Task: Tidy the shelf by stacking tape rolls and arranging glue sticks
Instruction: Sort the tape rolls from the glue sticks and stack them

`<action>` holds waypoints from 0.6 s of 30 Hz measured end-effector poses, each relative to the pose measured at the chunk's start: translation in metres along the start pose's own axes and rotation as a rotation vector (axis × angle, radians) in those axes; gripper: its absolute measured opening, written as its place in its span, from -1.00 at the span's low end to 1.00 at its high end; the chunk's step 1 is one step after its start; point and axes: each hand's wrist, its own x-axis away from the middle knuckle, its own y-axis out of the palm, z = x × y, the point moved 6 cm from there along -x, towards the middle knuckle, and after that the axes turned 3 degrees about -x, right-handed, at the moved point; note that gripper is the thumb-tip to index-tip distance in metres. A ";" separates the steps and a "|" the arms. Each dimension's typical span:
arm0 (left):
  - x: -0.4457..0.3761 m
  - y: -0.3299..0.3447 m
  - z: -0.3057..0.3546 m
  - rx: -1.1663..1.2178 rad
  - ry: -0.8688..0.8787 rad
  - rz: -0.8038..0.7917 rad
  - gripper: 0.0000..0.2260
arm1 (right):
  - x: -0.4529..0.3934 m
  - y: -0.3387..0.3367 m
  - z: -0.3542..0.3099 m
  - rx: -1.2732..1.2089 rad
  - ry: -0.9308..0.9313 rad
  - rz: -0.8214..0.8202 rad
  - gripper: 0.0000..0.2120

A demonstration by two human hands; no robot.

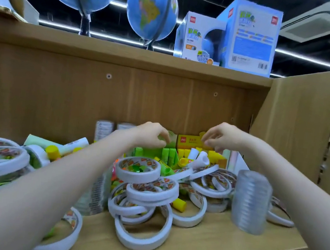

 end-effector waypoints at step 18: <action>0.120 0.001 -0.003 -0.111 0.033 0.013 -0.84 | 0.111 0.065 -0.110 0.122 -0.524 -0.025 -0.75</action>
